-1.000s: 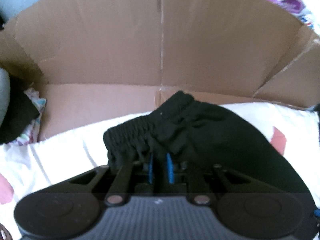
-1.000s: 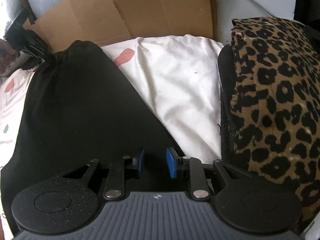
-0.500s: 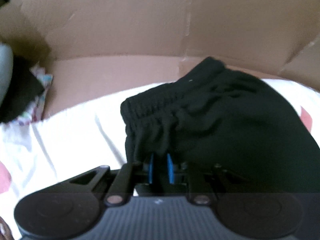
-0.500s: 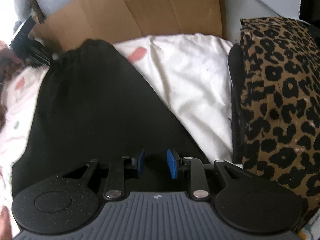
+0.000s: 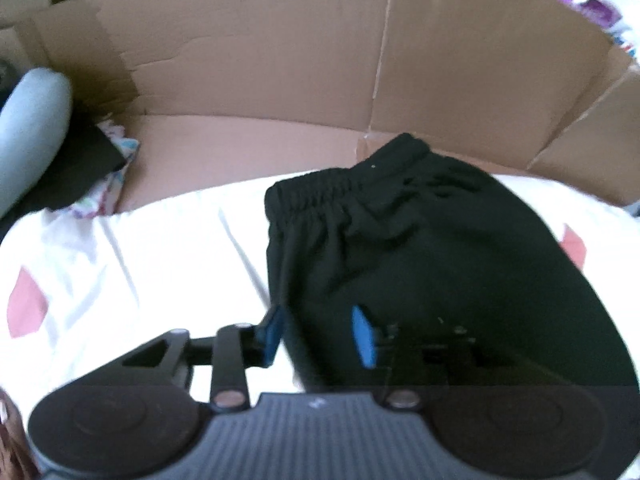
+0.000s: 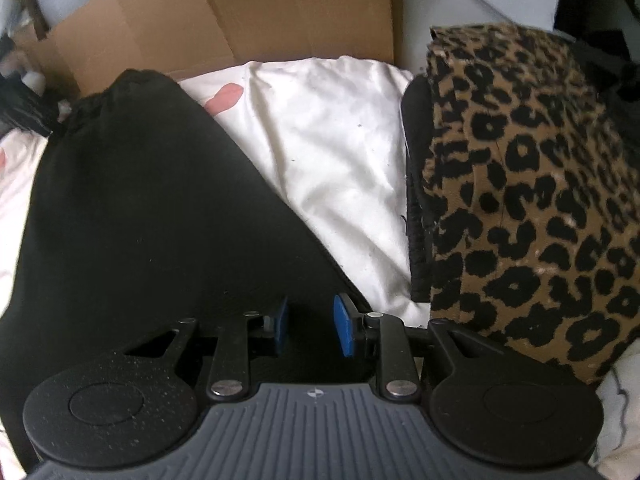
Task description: Fold clothes
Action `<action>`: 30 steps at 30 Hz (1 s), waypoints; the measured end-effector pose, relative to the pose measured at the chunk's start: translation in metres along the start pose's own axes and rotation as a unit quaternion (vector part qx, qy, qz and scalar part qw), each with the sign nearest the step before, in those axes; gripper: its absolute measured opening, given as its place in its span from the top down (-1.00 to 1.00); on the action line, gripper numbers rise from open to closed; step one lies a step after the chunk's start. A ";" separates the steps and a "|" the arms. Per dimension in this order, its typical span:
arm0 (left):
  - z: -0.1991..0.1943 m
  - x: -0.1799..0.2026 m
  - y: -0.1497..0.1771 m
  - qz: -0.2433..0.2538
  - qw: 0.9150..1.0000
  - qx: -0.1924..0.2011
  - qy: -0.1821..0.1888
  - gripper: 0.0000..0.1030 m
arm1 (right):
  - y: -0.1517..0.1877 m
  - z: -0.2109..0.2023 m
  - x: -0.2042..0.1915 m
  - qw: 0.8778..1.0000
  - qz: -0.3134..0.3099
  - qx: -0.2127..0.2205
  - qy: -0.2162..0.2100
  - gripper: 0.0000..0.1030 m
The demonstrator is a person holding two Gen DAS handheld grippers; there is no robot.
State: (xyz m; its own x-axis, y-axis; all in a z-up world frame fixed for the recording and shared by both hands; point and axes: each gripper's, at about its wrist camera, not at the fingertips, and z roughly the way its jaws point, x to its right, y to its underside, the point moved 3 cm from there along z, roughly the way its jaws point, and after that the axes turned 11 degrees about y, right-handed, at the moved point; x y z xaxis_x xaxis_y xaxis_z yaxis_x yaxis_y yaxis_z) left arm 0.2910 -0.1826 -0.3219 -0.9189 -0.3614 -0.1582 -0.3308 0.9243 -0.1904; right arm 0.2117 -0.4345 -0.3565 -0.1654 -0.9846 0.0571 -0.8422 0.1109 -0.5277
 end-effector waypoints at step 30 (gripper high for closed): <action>-0.064 0.029 0.232 -0.139 0.987 0.033 0.079 0.00 | 0.015 -0.055 -0.107 0.988 -0.112 0.040 -0.100 -0.29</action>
State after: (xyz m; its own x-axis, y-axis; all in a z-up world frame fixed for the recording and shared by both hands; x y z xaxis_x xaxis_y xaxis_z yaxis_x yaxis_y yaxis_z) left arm 0.1738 0.0292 -0.3091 -0.8187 -0.5709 0.0618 -0.5645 0.7804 -0.2688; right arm 0.1888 -0.3201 -0.3239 0.1314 -0.9912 0.0161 -0.8021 -0.1158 -0.5859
